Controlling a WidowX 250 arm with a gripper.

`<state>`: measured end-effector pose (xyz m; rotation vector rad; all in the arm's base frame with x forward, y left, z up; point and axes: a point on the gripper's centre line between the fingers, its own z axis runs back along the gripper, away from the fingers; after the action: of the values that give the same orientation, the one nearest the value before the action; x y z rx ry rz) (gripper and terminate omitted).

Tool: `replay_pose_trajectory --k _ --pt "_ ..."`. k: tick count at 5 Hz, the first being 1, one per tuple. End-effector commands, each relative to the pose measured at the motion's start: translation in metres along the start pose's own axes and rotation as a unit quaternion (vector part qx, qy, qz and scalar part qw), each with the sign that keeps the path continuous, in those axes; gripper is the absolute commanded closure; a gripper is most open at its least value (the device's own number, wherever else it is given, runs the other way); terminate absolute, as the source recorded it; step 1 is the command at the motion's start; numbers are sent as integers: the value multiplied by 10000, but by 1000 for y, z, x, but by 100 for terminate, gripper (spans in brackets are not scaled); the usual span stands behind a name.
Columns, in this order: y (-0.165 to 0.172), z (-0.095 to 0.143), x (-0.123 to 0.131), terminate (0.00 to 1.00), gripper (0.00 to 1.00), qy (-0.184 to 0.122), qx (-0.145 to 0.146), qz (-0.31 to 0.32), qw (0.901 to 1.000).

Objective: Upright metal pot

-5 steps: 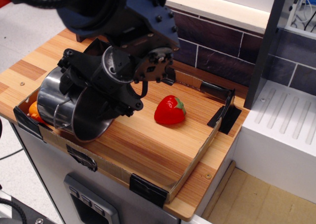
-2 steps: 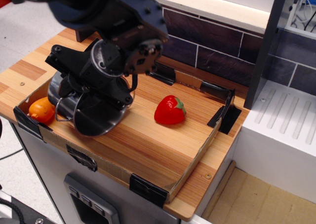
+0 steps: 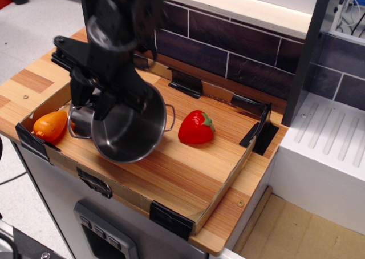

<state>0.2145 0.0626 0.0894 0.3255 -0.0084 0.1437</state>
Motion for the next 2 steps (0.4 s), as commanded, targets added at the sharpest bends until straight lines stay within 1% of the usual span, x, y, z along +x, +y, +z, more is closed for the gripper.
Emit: replay_pose_trajectory --k 1,2 --pt "19 16 11 0 100 824 -1725 9 9816" --pt "22 2 13 0 100 750 -2187 -526 9715"
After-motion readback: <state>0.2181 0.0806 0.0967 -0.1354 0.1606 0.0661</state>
